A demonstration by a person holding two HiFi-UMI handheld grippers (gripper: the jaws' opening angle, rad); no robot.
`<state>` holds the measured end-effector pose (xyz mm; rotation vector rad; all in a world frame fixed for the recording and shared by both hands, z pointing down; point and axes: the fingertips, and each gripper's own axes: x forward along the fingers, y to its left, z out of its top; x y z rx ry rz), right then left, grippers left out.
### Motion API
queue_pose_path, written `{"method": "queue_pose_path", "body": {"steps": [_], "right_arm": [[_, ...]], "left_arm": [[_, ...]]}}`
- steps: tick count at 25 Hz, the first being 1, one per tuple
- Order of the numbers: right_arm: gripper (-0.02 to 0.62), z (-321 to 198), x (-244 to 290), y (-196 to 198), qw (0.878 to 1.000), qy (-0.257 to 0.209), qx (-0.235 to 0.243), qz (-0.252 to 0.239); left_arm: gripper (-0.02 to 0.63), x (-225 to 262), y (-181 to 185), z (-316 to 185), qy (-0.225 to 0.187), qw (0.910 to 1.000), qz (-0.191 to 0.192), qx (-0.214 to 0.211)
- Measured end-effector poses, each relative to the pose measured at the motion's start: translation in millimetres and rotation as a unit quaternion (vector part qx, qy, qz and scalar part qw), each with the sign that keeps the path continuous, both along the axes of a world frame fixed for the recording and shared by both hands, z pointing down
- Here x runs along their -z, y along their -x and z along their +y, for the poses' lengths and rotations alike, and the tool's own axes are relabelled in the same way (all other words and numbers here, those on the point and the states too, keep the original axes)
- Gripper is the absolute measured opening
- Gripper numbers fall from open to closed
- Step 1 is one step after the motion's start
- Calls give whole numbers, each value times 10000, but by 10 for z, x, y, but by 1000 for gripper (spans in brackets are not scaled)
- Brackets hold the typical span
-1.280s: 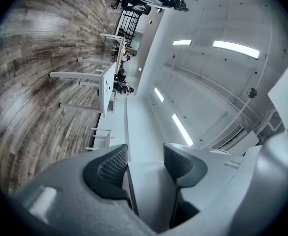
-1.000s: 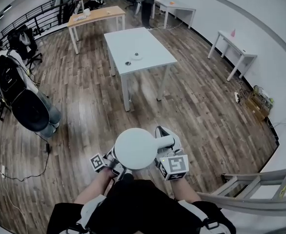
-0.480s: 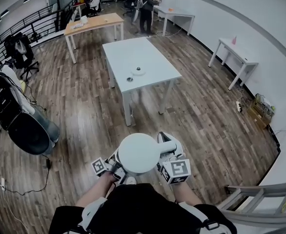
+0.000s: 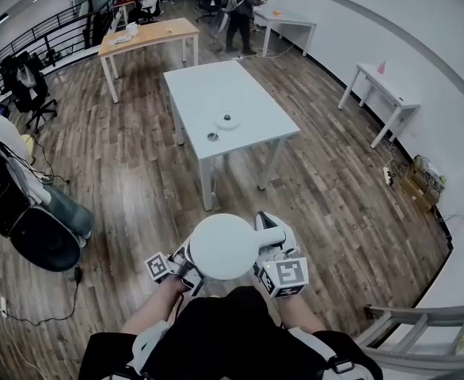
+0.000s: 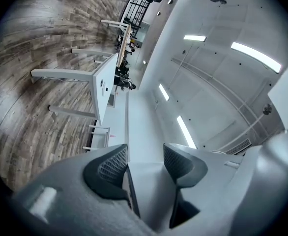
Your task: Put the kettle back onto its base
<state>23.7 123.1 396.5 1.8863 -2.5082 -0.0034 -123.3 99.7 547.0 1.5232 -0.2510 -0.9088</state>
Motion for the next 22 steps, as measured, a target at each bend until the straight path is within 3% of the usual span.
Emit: {"method": "queue_pose_path", "body": {"steps": [11, 22], "right_arm": [[6, -828, -61, -111, 9996, 151, 245, 69], [5, -1876, -39, -635, 9988, 77, 487, -7]], "left_arm": [[222, -70, -141, -732, 153, 9997, 51, 174], [222, -19, -632, -1746, 83, 9992, 90, 372]]}}
